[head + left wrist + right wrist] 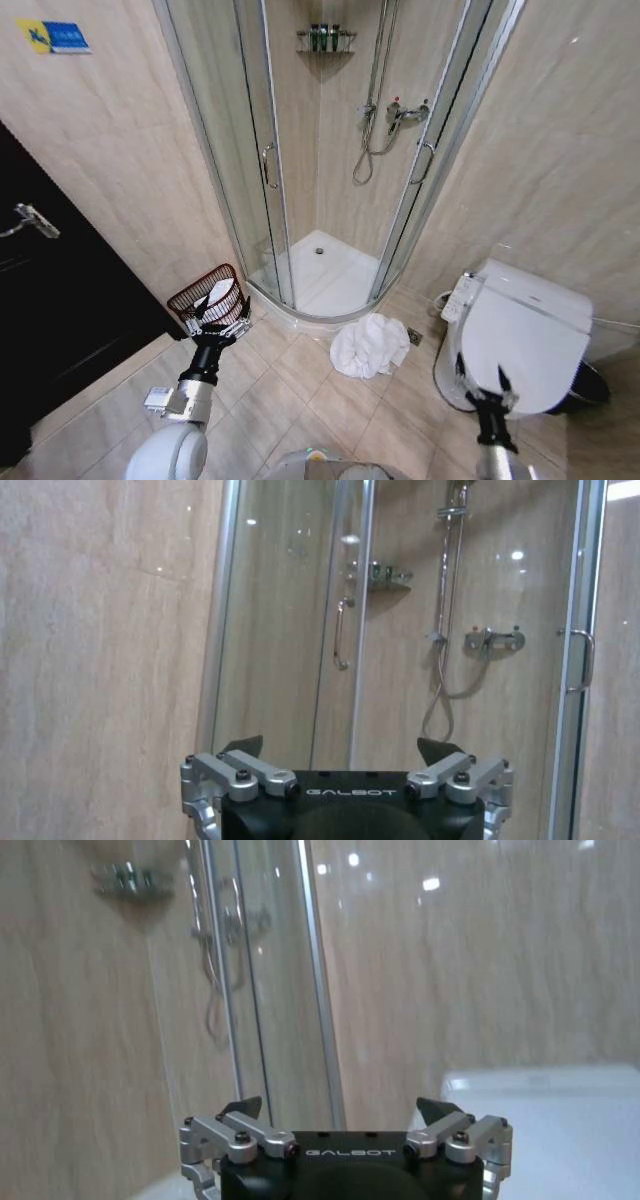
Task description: Discard the used towel into the hamper.
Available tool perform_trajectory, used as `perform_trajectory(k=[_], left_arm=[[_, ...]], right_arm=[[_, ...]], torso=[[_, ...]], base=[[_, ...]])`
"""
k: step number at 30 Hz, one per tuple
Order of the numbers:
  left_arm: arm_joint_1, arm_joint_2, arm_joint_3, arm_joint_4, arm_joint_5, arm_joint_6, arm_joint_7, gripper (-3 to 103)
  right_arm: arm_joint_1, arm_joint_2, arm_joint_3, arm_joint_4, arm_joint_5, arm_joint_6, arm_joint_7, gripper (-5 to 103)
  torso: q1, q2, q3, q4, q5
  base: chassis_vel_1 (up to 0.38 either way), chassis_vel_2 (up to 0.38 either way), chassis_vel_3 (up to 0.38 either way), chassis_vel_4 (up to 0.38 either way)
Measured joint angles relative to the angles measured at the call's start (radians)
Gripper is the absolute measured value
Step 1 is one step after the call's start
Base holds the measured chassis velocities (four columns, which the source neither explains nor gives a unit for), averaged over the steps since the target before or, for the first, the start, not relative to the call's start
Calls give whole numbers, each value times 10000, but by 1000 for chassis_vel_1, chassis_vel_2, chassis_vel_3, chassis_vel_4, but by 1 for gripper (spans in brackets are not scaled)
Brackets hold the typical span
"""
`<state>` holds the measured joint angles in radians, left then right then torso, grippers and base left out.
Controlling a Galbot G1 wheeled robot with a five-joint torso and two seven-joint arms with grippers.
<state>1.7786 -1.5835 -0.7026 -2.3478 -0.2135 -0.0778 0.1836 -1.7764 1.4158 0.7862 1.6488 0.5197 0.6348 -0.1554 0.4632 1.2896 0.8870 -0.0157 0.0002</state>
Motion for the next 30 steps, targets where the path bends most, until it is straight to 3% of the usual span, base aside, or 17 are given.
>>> perform_trajectory(k=[8, 17, 20, 24, 30], left_arm=[[0, 0, 0, 0, 0, 0, 0, 100], [-1, 0, 0, 1, 1, 0, 0, 100], [0, 0, 1, 0, 0, 0, 0, 100], [-1, 0, 0, 0, 1, 0, -1, 100], [0, 0, 0, 0, 0, 0, -1, 100]], right_arm=[[27, 176, -210, 77, -74, -50, 22, 100], [-896, 304, 8, 3301, -207, -941, 1183, 100], [-1269, 368, 142, 4538, -881, -1300, 1667, 100], [-1434, 509, 218, 5081, -1774, -1250, 1909, 100], [-1671, 608, 130, 5635, -2255, -1345, 2088, 100]], torso=[[-194, -432, -236, 1, -2], [-424, -940, -515, 0, -4], [-518, -1144, -626, 0, -3], [-617, -1360, -743, 1, -1], [-732, -1611, -878, 0, -2]], base=[[0, 0, 0, 0], [0, 0, 0, 0], [0, 0, 0, 0], [0, 0, 0, 0], [0, 0, 0, 0]])
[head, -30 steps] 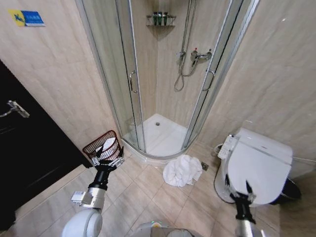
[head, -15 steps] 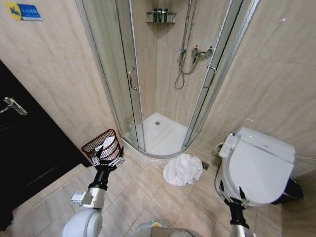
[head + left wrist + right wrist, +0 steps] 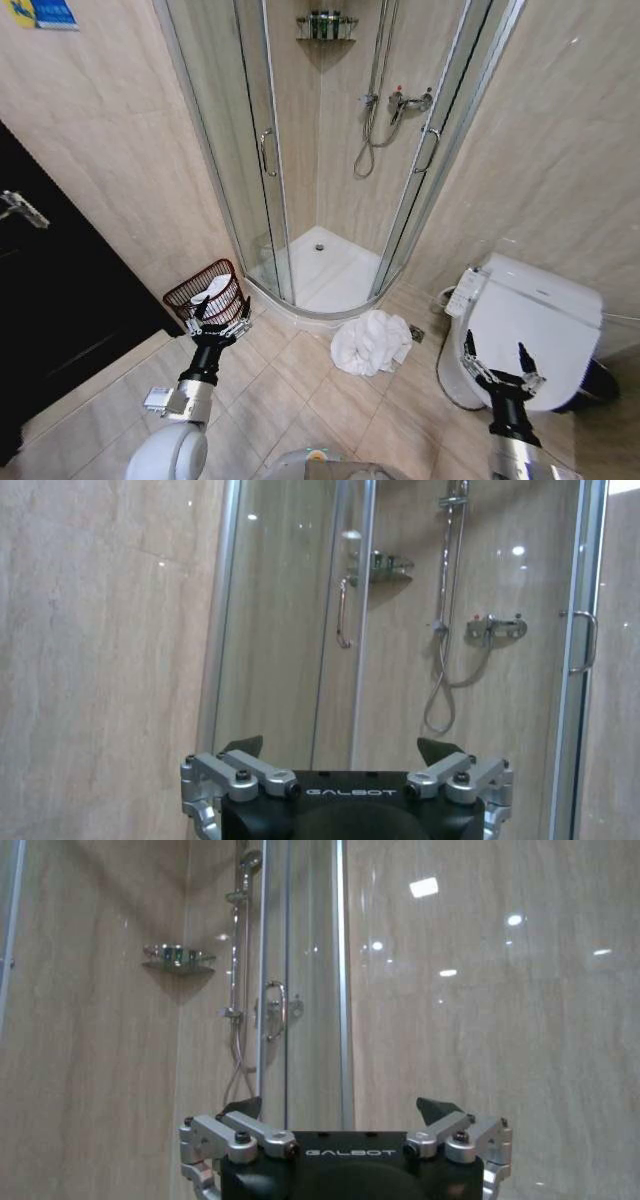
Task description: Discard the used towel into the hamper.
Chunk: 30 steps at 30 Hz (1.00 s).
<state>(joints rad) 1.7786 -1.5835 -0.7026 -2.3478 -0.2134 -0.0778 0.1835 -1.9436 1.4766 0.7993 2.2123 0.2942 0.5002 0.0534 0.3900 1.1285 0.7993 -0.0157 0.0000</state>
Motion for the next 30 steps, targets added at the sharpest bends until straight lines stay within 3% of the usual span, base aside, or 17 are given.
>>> perform_trajectory(k=[7, 30], left_arm=[[0, 0, 0, 0, 0, 0, 0, 100], [0, 0, 0, 0, 0, 0, 0, 100]], right_arm=[[-146, 48, -158, 491, -386, -269, 10, 100], [-138, 43, -165, 463, -360, -275, 3, 100]], torso=[[-188, -411, -222, 1, -1], [-675, -1499, -824, 0, 0]], base=[[0, 0, 0, 0], [0, 0, 0, 0]])
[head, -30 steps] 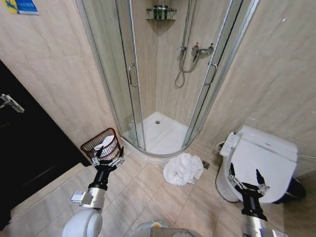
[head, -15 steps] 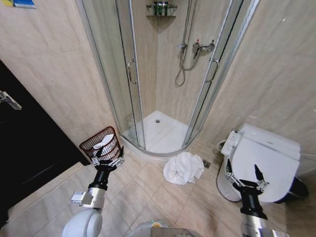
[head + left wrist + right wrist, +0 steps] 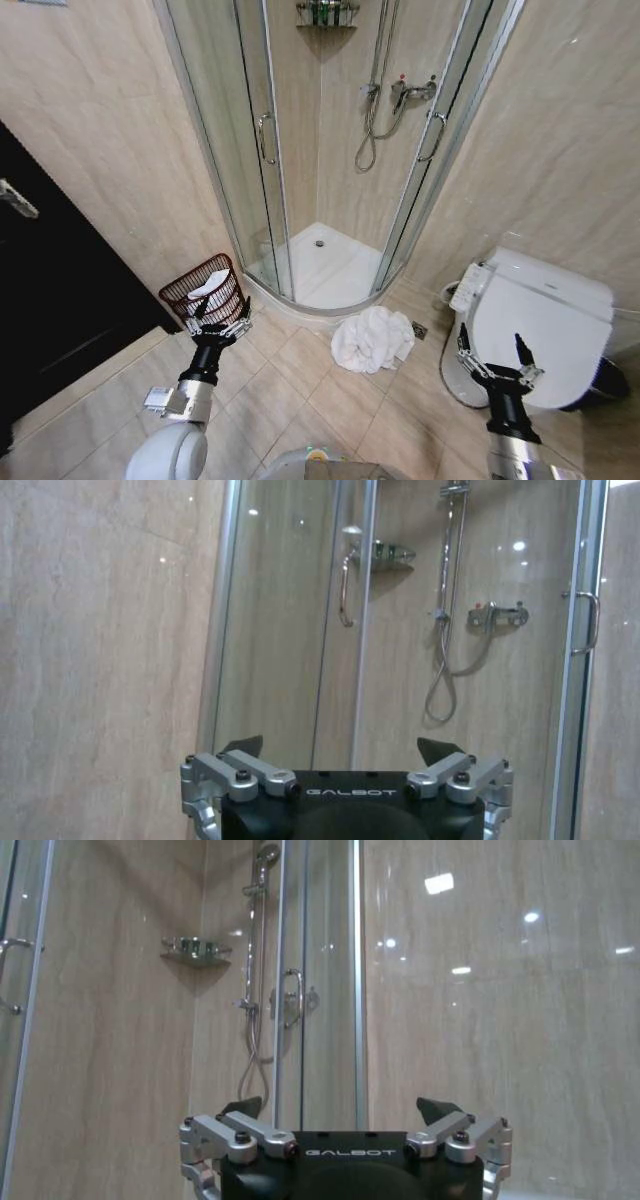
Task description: Discard the used towel into the hamper.
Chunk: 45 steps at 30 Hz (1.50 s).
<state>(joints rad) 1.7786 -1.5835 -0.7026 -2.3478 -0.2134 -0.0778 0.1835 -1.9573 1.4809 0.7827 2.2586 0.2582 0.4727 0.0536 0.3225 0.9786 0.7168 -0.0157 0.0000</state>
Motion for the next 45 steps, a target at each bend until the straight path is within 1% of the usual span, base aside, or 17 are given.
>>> perform_trajectory(k=[12, 20, 24, 28, 29, 30, 32, 42, 45], left_arm=[[0, 0, 0, 0, 0, 0, 0, 100], [0, 0, 0, 0, 0, 0, 0, 100], [0, 0, 0, 0, 0, 0, 0, 100], [0, 0, 0, 0, 0, 0, 0, 100], [0, 0, 0, 0, 0, 0, 0, 100], [0, 0, 0, 0, 0, 0, 0, 100], [0, 0, 0, 0, 0, 0, 0, 100], [0, 0, 0, 0, 0, 0, 0, 100], [0, 0, 0, 0, 0, 0, 0, 100]], right_arm=[[4, -1, 2, -13, 11, 6, -6, 100], [4, -1, 2, -18, 17, 10, -8, 100], [5, -1, 2, -21, 20, 14, -8, 100], [5, -1, 2, -22, 20, 16, -9, 100], [5, -1, 2, -22, 20, 17, -9, 100], [5, -1, 2, -23, 20, 18, -8, 100], [5, -1, 2, -23, 21, 18, -9, 100], [5, -1, 2, -23, 21, 18, -9, 100], [5, -1, 2, -23, 21, 18, -9, 100]], torso=[[-270, -598, -328, 0, 0], [-407, -906, -499, 0, 0], [-514, -1148, -634, 0, 0], [-566, -1265, -697, 0, 0], [-592, -1322, -728, 0, 0], [-660, -1472, -812, 0, 0], [-711, -1582, -870, 0, 0], [-877, -1964, -1086, 0, 0], [-957, -2153, -1195, 0, 0]], base=[[0, 0, 0, 0], [0, 0, 0, 0], [0, 0, 0, 0], [0, 0, 0, 0], [0, 0, 0, 0], [0, 0, 0, 0], [0, 0, 0, 0], [0, 0, 0, 0], [0, 0, 0, 0]])
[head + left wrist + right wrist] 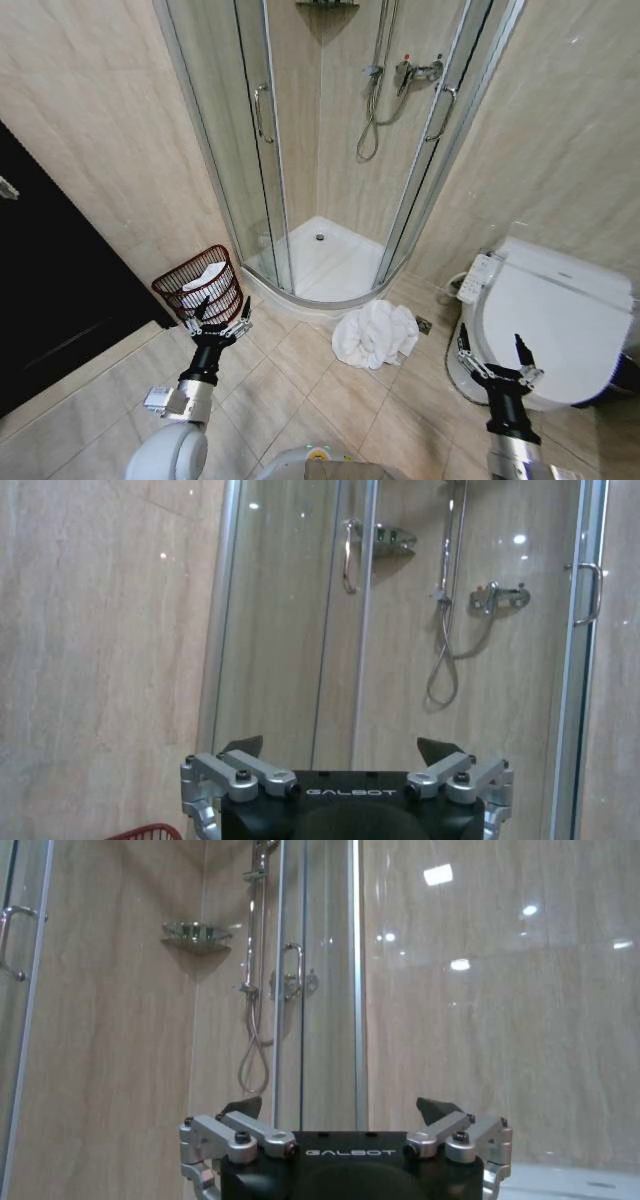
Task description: Discard the used towel into the hamper.
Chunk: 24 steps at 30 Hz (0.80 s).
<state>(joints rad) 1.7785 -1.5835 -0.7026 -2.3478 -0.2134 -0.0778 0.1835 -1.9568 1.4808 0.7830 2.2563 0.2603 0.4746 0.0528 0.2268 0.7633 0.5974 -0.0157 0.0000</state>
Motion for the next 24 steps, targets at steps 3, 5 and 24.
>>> perform_trajectory(k=[3, 5, 24], left_arm=[[0, 0, 0, 0, 0, 0, 0, 100], [0, 0, 0, 0, 0, 0, 0, 100], [0, 0, 0, 0, 0, 0, 0, 100]], right_arm=[[0, 0, 0, 0, 0, 0, 0, 100], [0, 0, 0, 0, 0, 0, 0, 100], [0, 0, 0, 0, 0, 0, 0, 100]], torso=[[-55, -125, -71, 0, 0], [-79, -183, -106, 0, 0], [-460, -1067, -609, 0, 0]], base=[[0, 0, 0, 0], [0, 0, 0, 0], [0, 0, 0, 0]])
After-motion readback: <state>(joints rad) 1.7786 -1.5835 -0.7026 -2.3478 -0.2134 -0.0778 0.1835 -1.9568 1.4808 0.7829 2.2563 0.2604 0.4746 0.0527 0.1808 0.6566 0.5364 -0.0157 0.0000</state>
